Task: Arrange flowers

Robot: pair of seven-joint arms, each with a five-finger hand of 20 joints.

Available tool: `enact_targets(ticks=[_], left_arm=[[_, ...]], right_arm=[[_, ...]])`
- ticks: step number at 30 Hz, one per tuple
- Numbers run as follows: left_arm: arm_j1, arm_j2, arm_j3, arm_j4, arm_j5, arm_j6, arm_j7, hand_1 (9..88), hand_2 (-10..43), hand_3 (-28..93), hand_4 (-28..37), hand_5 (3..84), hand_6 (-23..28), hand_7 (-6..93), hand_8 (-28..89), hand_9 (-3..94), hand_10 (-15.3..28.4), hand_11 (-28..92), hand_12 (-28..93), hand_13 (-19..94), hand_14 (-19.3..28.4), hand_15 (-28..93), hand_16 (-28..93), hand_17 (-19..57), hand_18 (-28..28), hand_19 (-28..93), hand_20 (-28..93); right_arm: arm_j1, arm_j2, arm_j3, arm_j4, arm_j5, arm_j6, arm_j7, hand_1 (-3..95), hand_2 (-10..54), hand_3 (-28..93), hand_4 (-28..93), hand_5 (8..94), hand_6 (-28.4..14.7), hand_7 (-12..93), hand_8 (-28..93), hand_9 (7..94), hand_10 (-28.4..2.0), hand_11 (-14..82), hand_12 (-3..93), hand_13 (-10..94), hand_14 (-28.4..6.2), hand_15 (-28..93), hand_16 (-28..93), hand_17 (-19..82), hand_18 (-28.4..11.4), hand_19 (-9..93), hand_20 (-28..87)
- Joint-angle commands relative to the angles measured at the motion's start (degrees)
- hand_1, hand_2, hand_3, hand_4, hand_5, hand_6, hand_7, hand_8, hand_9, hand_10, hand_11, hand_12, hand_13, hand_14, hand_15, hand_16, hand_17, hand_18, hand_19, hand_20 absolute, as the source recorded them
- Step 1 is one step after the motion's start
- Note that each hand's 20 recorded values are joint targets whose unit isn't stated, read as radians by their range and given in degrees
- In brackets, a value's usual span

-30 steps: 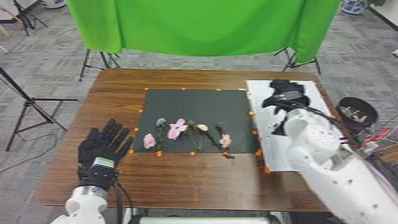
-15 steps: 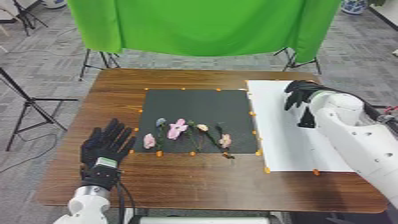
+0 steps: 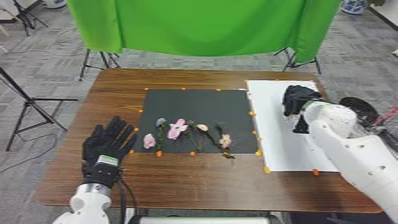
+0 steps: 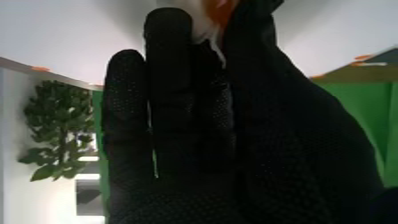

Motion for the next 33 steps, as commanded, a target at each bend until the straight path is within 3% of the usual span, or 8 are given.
enact_targets(ticks=[1,4,8,22,24,26,29,33], left_arm=[[0.08,-0.34,-0.54,0.48,1.89,-1.99,-1.11,28.9,18.3,74,-28.3,42.5,9.5,21.4,-11,34.3,15.6,31,11,25,16.5,46,-9,-7.3,14.4,39,9],[0.67,-0.36,-0.98,0.42,3.15,-2.33,-1.18,28.6,18.1,74,-28.3,42.1,9.3,21.2,-11,33.8,15.6,31,11,24,16.4,45,-9,-7.3,14.3,39,9],[1.1,-0.1,-1.52,0.19,2.79,-2.12,-0.98,28.5,17.8,74,-28.3,41.8,9.3,21.0,-11,33.5,15.6,30,11,24,16.4,45,-9,-7.3,14.3,39,9],[0.28,-0.1,-0.88,0.49,3.12,-1.34,-2.33,28.5,18.0,73,-28.3,41.9,9.4,20.7,-10,33.4,15.6,30,11,24,16.3,45,-9,-7.3,14.4,39,10],[0.34,0.03,-1.03,0.45,3.14,-1.03,-2.18,28.5,18.0,73,-28.3,41.9,9.4,20.7,-10,33.4,15.6,30,11,24,16.3,45,-9,-7.3,14.4,39,10],[0.55,-0.02,-1.14,0.04,2.85,0.87,-2.07,28.6,18.0,73,-28.3,42.0,9.4,20.7,-10,33.4,15.6,30,11,24,16.3,45,-9,-7.4,14.4,39,10],[1.18,0.0,-1.29,-0.22,2.33,1.14,-1.72,28.6,18.1,73,-28.3,42.0,9.5,20.7,-10,33.4,15.6,30,11,24,16.4,45,-9,-7.3,14.4,39,10],[1.01,0.12,-1.17,-0.24,2.33,1.23,-1.34,28.6,18.1,74,-28.3,41.8,9.5,20.7,-10,33.2,15.6,30,11,24,16.3,45,-9,-7.4,14.4,39,10]], right_arm=[[-14.38,3.18,6.83,-14.85,-3.18,6.05,-2.79,64.9,-9.5,71,-28,64.5,3.0,31,-7,78.0,-6.6,20.0,46.6,69,-4.0,31,45,28,-14.8,73,32],[-19.83,3.01,9.75,-23.06,-4.63,6.94,-4.31,64.5,-9.5,72,-28,65.3,2.9,32,-6,78.2,-6.8,19.9,46.8,69,-4.2,31,45,28,-14.9,73,31],[-22.58,0.87,10.85,-28.7,-5.08,5.09,-7.72,64.3,-9.5,73,-28,65.7,2.9,32,-6,78.7,-6.9,19.7,46.6,70,-4.3,31,45,28,-15.1,73,30],[-22.77,-4.39,5.22,-27.6,-4.08,0.67,-7.57,63.6,-9.5,73,-28,65.0,3.3,27,-8,78.9,-6.8,18.0,45.6,70,-4.2,30,44,28,-15.4,73,30],[-23.34,-4.15,5.63,-27.93,-4.29,1.42,-7.62,62.6,-9.5,73,-28,64.0,3.3,24,-12,78.8,-7.7,13.7,41.5,69,-4.3,28,43,29,-15.9,70,30],[-23.98,-3.94,6.32,-28.54,-5.29,1.63,-8.07,60.7,-9.5,72,-28,61.8,3.2,23,-15,76.1,-8.1,9.0,34.4,67,-4.7,26,42,28,-16.5,69,31],[-24.76,-3.7,7.02,-29.6,-5.43,1.4,-7.78,55.0,-9.5,78,-28,54.9,2.7,20,-15,63.9,-7.9,13.8,16.5,63,-6.0,25,36,26,-16.8,67,30],[-25.64,-3.35,7.81,-30.97,-6.05,0.88,-7.64,51.1,-9.5,83,-28,51.0,2.4,19,-15,58.3,-7.5,10.8,14.8,60,-7.5,29,27,25,-17.1,66,29]])
